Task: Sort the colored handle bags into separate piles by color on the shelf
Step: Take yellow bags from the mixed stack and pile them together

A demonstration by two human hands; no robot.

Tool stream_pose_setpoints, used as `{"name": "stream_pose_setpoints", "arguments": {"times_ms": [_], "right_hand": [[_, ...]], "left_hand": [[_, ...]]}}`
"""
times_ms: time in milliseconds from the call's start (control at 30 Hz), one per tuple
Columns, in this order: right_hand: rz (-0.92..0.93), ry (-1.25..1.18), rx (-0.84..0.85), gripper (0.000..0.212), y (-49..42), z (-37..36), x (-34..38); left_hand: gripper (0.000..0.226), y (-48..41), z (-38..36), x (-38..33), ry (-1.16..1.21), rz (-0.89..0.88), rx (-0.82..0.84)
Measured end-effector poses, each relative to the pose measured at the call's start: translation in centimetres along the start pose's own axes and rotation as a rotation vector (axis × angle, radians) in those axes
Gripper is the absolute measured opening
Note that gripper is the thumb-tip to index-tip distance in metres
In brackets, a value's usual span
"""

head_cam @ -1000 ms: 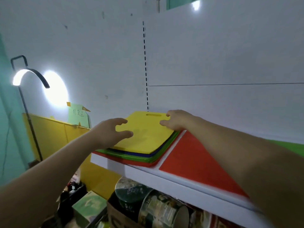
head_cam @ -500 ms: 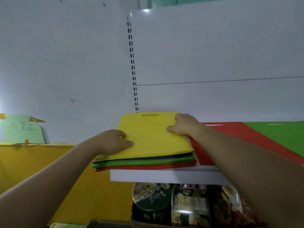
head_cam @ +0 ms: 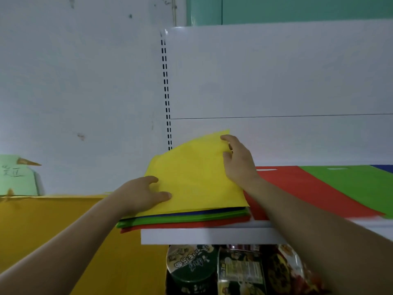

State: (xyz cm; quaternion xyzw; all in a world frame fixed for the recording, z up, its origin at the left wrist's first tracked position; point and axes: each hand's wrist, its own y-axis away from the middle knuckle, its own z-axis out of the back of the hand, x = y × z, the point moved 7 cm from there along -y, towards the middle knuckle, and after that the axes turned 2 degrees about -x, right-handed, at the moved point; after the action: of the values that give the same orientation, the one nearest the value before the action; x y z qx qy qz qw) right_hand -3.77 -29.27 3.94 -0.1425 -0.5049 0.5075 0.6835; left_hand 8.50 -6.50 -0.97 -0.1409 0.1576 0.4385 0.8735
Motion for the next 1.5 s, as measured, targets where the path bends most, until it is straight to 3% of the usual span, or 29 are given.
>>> {"name": "stream_pose_setpoints", "arguments": {"times_ms": [133, 300, 433, 800, 1500], "right_hand": [[0.056, -0.137, -0.199, 0.04, 0.9, 3.6, 2.8], [0.052, -0.175, -0.428, 0.036, 2.5, 8.4, 5.3], [0.054, -0.104, -0.521, 0.036, 4.6, 10.9, 6.8], [-0.162, 0.109, -0.532, 0.043, 12.5, 18.4, 7.2], [-0.4, 0.605, -0.827, 0.047, 32.3, 50.4, 9.9]], "left_hand": [[0.084, -0.2, 1.1, 0.1, 0.21, -0.015, -0.082], [0.046, -0.1, 3.0, 0.0, 0.779, -0.128, -0.276], [0.039, 0.7, 3.7, -0.7, 1.013, -0.237, -0.195], [0.047, 5.9, 1.4, -8.6, 0.969, -0.646, -0.065], [0.048, 25.4, -9.0, -37.0, 1.115, -0.929, 0.367]]}}
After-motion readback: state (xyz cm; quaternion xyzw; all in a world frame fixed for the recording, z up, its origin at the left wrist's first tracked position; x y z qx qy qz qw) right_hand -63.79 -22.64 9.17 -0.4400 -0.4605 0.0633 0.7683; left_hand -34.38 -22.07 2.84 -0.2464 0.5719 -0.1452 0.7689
